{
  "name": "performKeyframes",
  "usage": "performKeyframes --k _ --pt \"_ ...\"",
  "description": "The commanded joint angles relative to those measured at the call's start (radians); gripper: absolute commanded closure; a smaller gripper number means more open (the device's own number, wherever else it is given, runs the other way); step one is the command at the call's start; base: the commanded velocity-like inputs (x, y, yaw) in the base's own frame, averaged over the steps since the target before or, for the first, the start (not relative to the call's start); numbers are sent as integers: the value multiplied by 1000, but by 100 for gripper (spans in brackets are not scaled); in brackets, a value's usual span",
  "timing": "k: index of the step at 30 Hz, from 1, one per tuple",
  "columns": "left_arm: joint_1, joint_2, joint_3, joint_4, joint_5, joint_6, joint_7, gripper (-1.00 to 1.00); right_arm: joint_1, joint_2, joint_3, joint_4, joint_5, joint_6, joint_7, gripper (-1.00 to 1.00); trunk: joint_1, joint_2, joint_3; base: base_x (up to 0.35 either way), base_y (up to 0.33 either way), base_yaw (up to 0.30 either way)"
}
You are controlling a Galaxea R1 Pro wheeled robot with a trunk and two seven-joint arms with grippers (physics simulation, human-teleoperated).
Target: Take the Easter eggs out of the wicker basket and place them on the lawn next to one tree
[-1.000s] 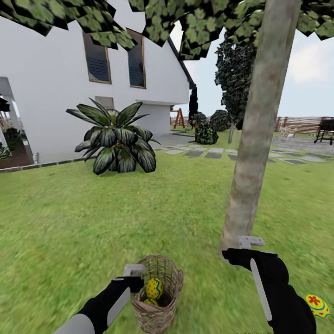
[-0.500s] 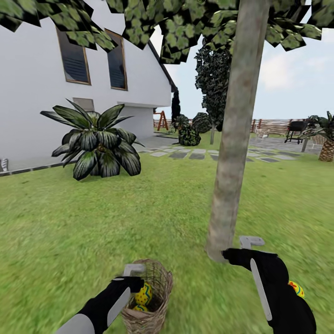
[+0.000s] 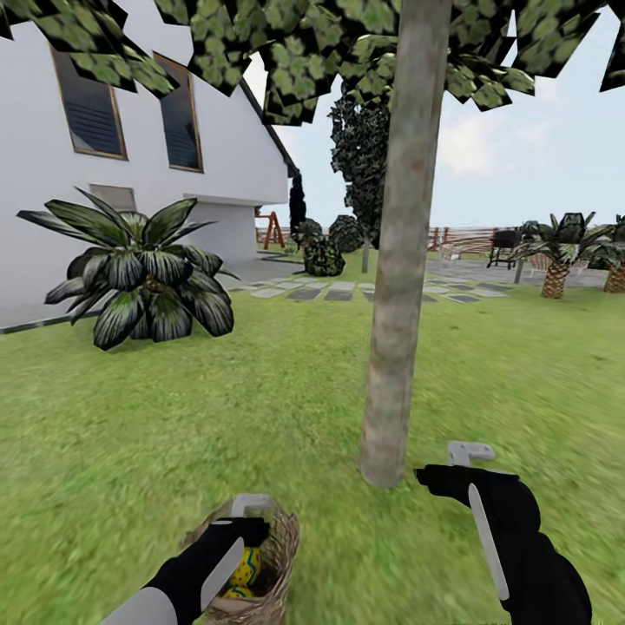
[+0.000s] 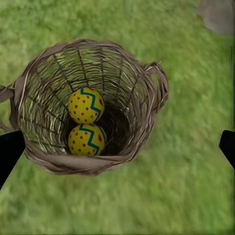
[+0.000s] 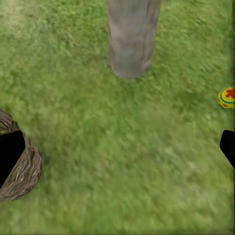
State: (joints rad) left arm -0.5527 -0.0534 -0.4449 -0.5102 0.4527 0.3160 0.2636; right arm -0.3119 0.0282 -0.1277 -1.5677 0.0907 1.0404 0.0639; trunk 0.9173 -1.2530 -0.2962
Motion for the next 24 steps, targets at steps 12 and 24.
performKeyframes --k 12,24 --pt "0 1 -8 -1 11 3 9 -100 -1 1 -1 -1 9 4 7 -100 0 -1 6 162 180 -116" --pt "-1 1 -8 -1 11 3 9 -100 -1 1 -1 0 9 4 7 -100 0 -1 19 183 174 -170"
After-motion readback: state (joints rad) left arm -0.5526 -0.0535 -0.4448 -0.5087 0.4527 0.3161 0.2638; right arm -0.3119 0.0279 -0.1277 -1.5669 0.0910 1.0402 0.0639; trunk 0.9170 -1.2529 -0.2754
